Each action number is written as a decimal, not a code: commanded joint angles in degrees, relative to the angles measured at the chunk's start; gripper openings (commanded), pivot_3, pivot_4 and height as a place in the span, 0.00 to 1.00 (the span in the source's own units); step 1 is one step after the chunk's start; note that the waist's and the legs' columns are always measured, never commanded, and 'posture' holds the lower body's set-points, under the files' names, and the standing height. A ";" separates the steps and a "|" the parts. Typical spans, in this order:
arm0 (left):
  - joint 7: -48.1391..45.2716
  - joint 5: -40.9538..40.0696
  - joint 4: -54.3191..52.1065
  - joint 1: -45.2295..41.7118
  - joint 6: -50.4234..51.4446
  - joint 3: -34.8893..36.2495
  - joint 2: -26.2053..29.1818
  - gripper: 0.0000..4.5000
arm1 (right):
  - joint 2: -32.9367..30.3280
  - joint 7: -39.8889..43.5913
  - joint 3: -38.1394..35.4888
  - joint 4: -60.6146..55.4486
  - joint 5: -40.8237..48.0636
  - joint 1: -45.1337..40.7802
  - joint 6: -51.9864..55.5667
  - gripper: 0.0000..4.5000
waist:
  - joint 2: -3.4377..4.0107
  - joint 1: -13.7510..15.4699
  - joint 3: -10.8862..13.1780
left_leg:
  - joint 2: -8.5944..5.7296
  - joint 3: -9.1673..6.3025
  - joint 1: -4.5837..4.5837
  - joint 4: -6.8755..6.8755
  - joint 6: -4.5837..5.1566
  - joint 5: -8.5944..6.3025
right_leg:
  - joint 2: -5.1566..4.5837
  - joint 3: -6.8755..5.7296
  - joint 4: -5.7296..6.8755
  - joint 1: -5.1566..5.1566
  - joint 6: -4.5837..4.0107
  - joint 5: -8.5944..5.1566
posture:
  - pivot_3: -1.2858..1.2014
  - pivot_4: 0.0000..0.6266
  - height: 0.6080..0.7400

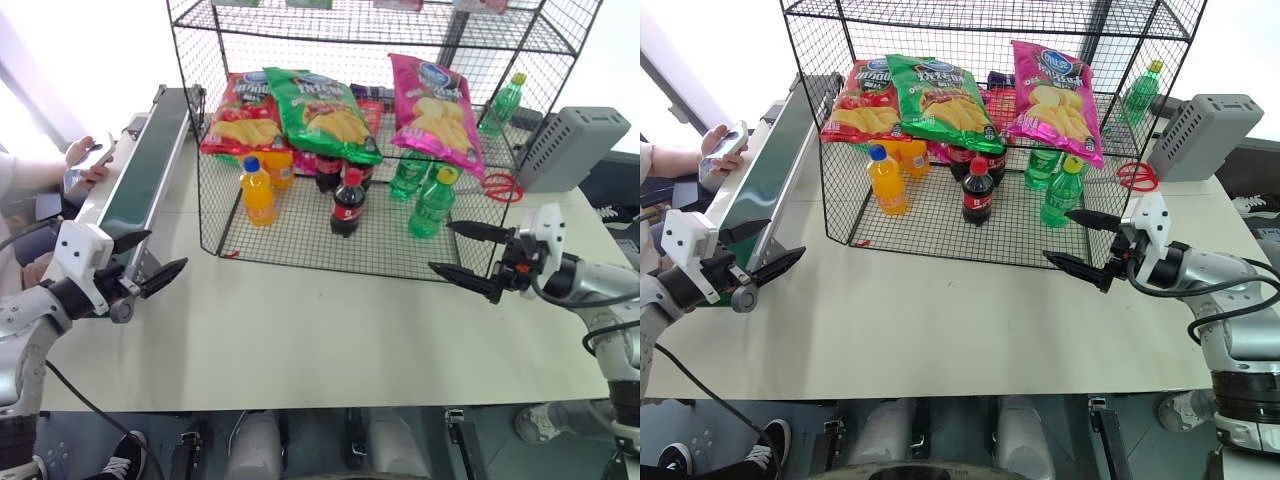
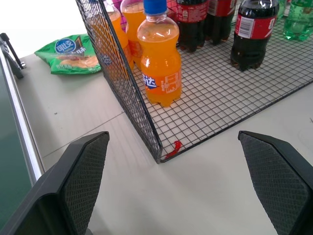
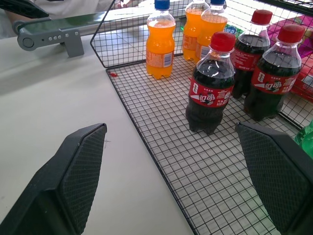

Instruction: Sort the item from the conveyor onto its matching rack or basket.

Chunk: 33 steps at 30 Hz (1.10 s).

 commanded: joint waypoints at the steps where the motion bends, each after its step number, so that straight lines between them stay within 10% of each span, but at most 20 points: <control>1: 0.43 0.60 -1.48 -0.80 -0.49 0.47 0.80 1.00 | 0.20 0.03 -0.33 -0.56 -0.38 -0.80 -1.23 0.98 | 0.00 0.00 0.00 | 0.00 0.00 0.00 0.00 0.00 0.00 | 0.00 0.00 0.00 0.00 0.00 0.00 | 0.52 0.24 1.00; 33: -0.42 2.09 0.46 -2.10 -2.99 0.00 -0.07 1.00 | 0.78 0.36 0.69 0.54 -2.67 -1.63 -3.03 0.98 | 0.00 -0.01 0.00 | 0.00 0.01 0.00 0.00 0.00 0.00 | 0.00 0.00 0.01 0.00 0.00 0.00 | 0.52 0.24 1.00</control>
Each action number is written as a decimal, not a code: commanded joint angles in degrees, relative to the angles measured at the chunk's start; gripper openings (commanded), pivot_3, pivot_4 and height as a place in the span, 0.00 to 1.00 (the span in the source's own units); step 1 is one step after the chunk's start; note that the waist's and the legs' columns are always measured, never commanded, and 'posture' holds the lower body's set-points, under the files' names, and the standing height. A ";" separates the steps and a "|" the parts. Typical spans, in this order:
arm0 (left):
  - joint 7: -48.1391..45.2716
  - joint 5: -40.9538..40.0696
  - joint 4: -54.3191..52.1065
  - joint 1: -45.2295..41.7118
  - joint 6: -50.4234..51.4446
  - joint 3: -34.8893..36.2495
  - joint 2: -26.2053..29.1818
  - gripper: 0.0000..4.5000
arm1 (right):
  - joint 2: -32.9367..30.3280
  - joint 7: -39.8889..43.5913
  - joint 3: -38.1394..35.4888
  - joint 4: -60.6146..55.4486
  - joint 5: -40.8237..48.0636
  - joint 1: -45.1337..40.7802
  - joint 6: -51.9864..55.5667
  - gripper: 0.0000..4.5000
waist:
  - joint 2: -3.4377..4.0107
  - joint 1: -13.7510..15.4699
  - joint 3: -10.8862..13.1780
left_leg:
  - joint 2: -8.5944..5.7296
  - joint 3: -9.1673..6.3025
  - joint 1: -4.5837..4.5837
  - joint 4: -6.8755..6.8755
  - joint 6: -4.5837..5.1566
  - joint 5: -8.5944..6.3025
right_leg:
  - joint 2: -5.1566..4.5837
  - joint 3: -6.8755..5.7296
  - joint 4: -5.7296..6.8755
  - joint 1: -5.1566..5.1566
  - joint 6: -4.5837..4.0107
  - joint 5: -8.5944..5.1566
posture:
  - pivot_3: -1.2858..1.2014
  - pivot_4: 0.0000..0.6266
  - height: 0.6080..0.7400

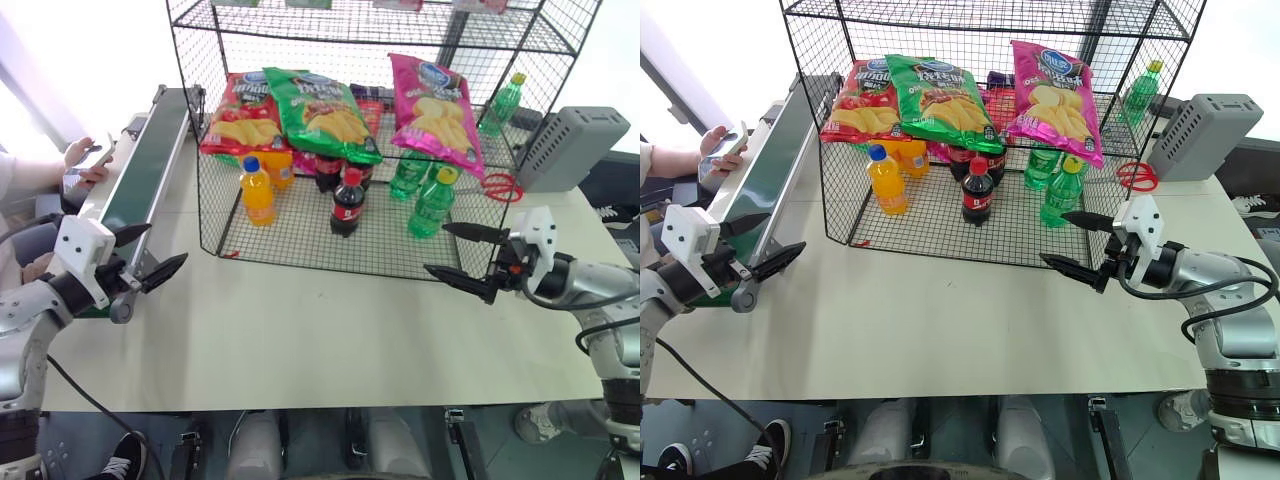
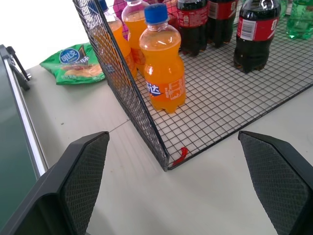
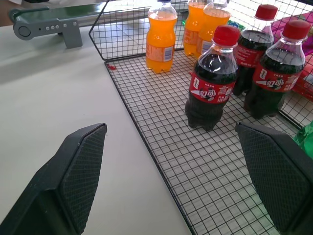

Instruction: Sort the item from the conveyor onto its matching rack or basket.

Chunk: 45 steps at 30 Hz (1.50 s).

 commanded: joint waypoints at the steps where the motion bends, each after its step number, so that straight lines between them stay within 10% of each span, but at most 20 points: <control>1: -0.04 0.11 -0.34 -0.23 -1.24 0.35 -0.02 1.00 | 0.17 0.01 -0.42 -0.40 -0.08 -0.83 -1.15 0.98 | 0.00 0.01 0.00 | 0.00 0.00 0.00 0.00 0.00 0.00 | 0.00 0.00 0.00 0.00 0.00 0.00 | 0.52 0.24 1.00; 45: 0.42 0.73 -1.04 -0.58 -1.20 -1.32 -0.48 1.00 | -0.11 0.85 0.06 0.14 -1.92 -0.30 -3.45 0.98 | 0.00 0.01 0.00 | 0.00 0.01 0.00 0.00 0.00 0.00 | 0.00 0.00 0.01 0.00 0.00 0.00 | 0.52 0.24 1.00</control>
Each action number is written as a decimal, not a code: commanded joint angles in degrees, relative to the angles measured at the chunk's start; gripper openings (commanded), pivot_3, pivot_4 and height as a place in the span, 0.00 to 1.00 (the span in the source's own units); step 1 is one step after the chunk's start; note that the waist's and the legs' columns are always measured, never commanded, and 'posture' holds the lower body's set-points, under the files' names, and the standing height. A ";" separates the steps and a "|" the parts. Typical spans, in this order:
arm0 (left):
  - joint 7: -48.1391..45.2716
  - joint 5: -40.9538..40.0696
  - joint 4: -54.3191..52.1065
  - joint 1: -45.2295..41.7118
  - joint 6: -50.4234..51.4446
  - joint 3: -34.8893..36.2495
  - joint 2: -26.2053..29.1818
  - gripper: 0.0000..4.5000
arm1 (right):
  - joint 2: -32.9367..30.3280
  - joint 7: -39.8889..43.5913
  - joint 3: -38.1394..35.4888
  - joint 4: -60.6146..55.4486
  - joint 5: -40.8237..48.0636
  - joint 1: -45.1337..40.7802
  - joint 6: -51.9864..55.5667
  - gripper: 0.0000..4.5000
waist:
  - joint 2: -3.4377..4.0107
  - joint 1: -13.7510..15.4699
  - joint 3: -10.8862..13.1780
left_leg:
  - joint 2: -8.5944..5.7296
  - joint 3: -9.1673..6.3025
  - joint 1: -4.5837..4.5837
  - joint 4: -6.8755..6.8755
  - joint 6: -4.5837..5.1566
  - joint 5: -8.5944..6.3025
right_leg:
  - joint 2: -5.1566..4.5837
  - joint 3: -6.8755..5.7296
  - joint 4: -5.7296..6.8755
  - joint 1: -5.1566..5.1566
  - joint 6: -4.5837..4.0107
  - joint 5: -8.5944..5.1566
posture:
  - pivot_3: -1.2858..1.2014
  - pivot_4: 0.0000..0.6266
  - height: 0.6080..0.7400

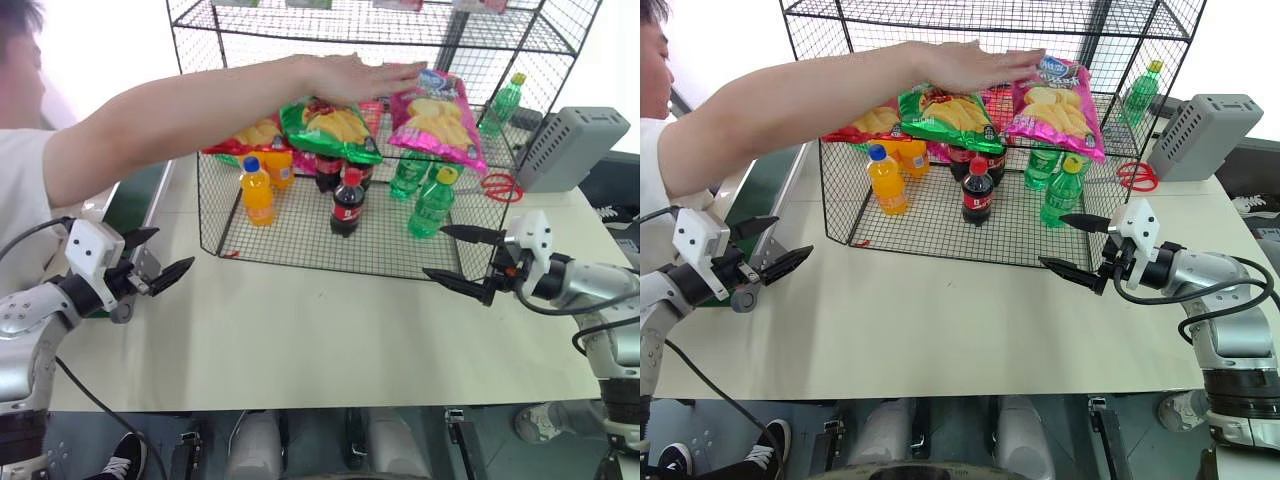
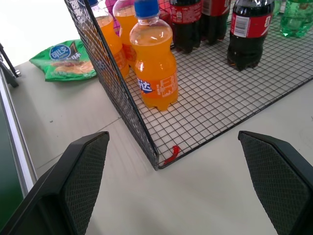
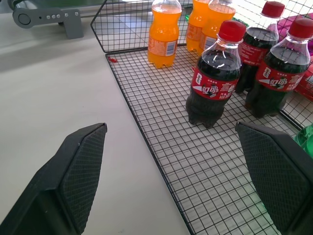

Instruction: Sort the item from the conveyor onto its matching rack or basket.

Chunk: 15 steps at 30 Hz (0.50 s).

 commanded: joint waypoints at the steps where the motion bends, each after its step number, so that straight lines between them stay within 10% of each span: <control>1: 0.14 0.19 -1.03 -0.61 -1.08 0.42 0.33 1.00 | -0.22 0.13 -0.77 -0.97 0.28 -0.14 -0.87 0.98 | 0.00 0.00 0.00 | 0.00 0.00 0.00 0.00 0.00 0.00 | 0.00 0.00 0.00 0.00 0.00 0.00 | 0.52 0.24 1.00; 15: -1.40 -0.24 -1.68 0.07 -1.41 0.83 0.33 1.00 | -0.40 0.54 -0.70 -0.95 0.18 0.10 -0.88 0.98 | 0.00 0.00 0.00 | 0.00 0.00 0.00 0.00 0.00 0.00 | 0.00 0.00 0.00 0.00 0.00 0.00 | 0.52 0.24 1.00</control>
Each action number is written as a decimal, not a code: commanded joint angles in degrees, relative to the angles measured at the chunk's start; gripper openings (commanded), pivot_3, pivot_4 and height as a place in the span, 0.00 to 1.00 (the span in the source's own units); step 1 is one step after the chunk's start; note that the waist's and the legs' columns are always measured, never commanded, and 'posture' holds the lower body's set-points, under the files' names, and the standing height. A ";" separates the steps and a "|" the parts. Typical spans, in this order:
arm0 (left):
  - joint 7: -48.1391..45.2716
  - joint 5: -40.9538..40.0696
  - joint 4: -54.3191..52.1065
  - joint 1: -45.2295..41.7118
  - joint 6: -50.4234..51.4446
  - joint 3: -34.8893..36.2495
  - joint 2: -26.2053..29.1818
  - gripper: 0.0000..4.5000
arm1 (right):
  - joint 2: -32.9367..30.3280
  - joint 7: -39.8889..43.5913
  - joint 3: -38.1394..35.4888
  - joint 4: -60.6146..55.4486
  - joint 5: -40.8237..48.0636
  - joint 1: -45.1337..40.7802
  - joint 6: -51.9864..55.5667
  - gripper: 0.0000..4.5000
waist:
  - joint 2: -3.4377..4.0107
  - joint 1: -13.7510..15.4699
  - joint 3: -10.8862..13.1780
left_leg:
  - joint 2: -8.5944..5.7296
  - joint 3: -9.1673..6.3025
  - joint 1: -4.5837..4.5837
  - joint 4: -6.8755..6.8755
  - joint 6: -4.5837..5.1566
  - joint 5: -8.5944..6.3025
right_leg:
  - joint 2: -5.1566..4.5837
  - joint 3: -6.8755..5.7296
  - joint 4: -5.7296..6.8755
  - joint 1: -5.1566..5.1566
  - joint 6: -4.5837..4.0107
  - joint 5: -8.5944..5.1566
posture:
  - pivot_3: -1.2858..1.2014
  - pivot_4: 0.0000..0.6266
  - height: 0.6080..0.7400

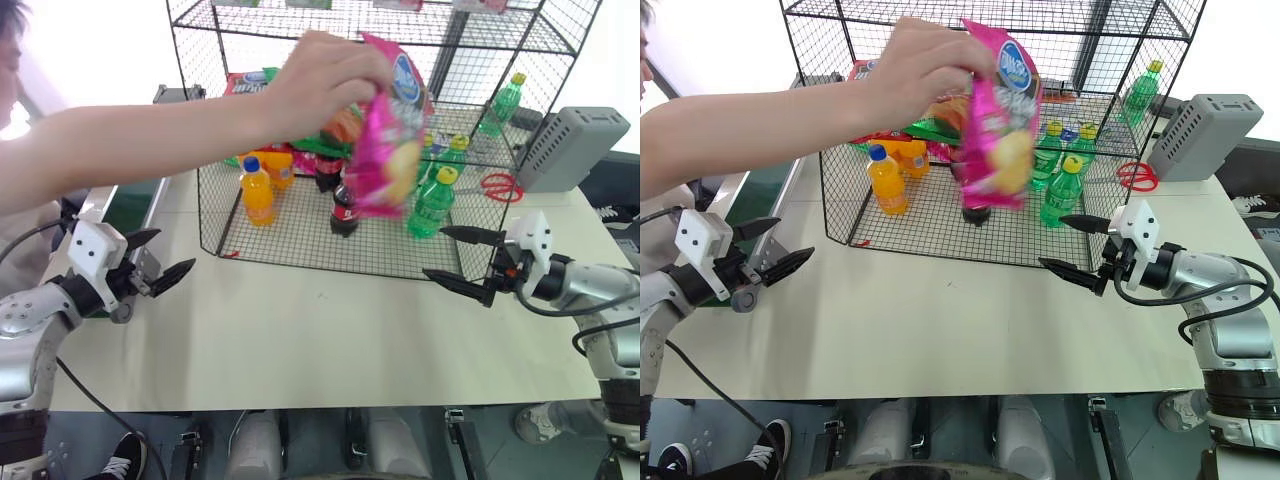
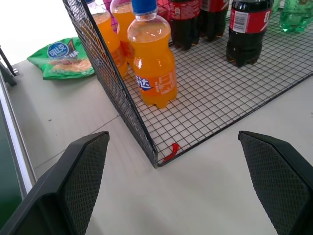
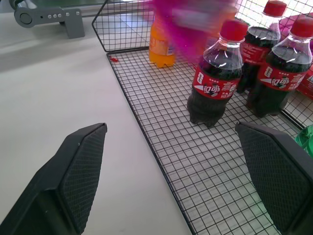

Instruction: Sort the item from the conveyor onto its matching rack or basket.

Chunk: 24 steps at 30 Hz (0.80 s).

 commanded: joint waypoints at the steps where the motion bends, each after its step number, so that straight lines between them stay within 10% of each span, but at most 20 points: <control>1: -0.41 -0.69 -1.66 0.12 -1.19 1.05 0.36 1.00 | -0.37 0.12 -0.68 -0.91 0.19 -0.18 -0.73 0.98 | 0.00 -0.01 0.00 | 0.00 0.00 0.00 0.00 0.00 0.00 | 0.00 0.00 0.00 0.00 0.00 0.00 | 0.52 0.24 1.00; 24: -2.14 -0.62 -0.27 -1.06 -0.93 0.63 1.27 1.00 | 0.18 0.08 0.98 -0.38 -1.26 -1.88 -1.62 0.98 | 0.00 -0.03 0.00 | 0.00 0.01 0.00 0.00 0.00 0.00 | 0.00 0.00 0.01 0.00 0.00 0.00 | 0.52 0.24 1.00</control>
